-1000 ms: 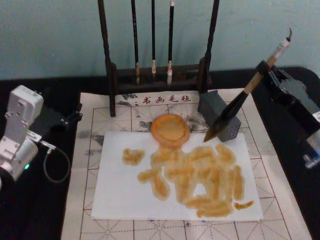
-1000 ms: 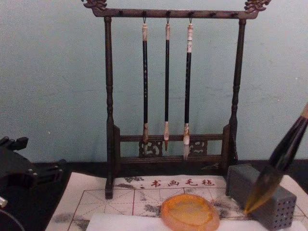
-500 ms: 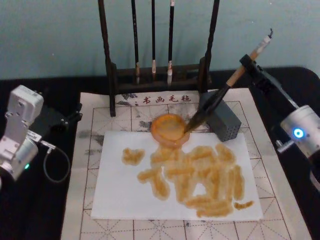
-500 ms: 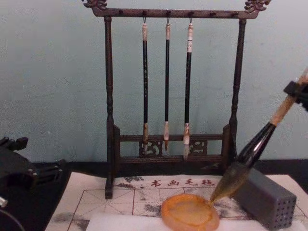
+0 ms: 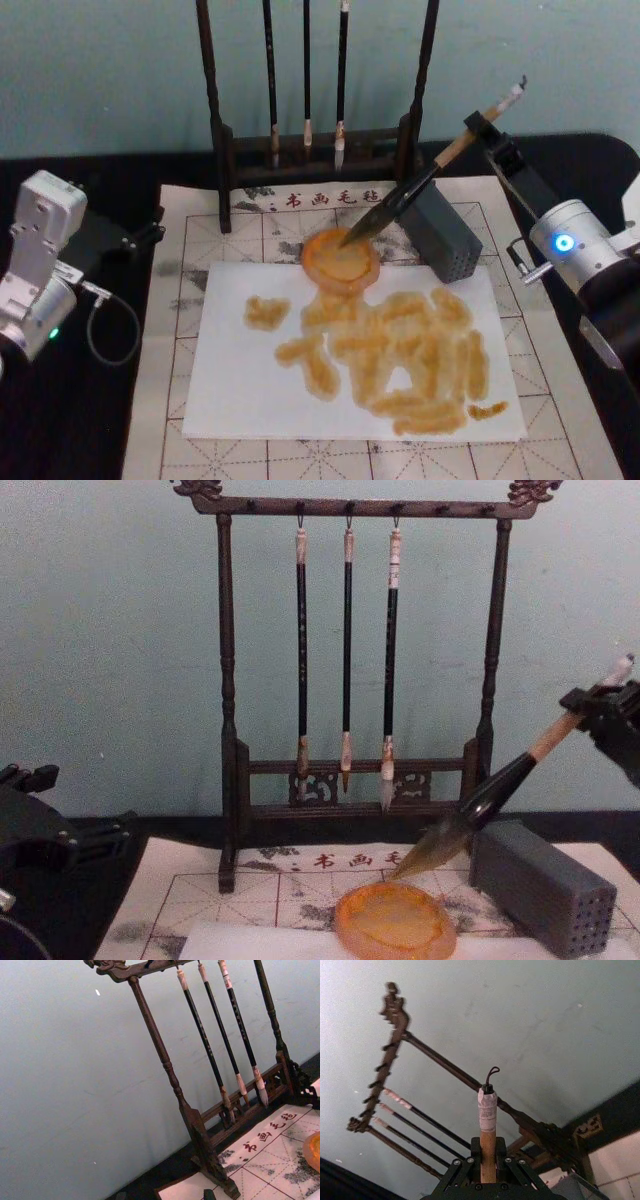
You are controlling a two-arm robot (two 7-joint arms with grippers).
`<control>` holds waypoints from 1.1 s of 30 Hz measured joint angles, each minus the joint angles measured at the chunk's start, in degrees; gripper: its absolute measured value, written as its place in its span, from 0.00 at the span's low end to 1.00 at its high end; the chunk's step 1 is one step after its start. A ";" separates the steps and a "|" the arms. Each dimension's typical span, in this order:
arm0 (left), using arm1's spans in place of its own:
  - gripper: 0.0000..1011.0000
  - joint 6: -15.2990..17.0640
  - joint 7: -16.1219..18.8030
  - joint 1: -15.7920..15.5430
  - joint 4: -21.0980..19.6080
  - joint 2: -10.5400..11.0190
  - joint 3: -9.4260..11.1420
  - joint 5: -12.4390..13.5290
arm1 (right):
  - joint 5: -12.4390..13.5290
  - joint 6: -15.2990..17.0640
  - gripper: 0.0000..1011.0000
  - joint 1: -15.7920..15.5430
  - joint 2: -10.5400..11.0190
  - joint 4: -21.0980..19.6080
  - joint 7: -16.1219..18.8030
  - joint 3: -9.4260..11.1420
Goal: Pick up the brush from the inkstone, write on the paper, then place the brush back to its original position.
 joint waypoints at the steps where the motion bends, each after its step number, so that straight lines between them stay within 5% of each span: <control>1: 0.99 0.00 0.00 0.00 0.00 0.00 0.00 0.00 | 0.39 0.13 0.20 0.49 -0.26 0.89 -0.33 -0.18; 11: 0.99 0.00 0.00 0.00 0.00 0.00 0.00 0.00 | 1.73 -0.32 0.20 3.46 -1.64 6.68 -1.43 -2.19; 33: 0.99 0.00 0.00 0.00 0.00 0.00 0.00 0.00 | 1.86 -4.25 0.20 6.34 -2.49 12.25 -2.51 -5.84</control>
